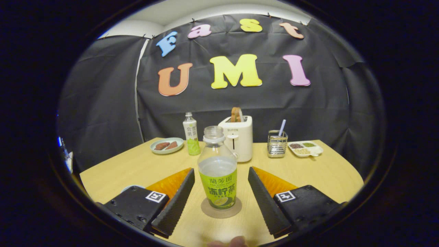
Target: Take the bottle from table, then pour the juice into the cup, finally place the bottle on the coaster
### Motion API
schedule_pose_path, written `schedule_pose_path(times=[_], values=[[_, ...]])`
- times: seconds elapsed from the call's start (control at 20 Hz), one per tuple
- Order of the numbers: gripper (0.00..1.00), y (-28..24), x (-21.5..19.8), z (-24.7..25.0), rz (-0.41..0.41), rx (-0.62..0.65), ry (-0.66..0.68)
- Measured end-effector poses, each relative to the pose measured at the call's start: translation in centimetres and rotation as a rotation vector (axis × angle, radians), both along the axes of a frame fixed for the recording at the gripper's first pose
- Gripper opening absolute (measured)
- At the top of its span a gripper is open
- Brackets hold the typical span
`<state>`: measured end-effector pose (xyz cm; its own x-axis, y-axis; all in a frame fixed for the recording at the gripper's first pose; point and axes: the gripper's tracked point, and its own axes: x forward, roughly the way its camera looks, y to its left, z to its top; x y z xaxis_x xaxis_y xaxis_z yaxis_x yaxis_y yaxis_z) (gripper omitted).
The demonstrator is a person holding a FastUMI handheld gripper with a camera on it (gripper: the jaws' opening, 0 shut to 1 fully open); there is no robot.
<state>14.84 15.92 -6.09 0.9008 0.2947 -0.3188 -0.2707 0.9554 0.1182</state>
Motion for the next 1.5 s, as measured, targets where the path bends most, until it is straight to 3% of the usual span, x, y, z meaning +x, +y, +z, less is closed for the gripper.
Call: schedule_pose_path(times=[0.35, 0.75, 1.05, 1.5], values=[[1.0, -3.9, -7.0, 7.6, -0.085, -0.002, -0.211], [1.0, -7.5, -14.4, 8.5, -0.161, -0.003, -0.267], [1.0, -9.8, -17.4, 8.5, -0.214, -0.011, -0.275], [1.0, -9.1, -18.0, 7.6, -0.211, -0.056, -0.281]])
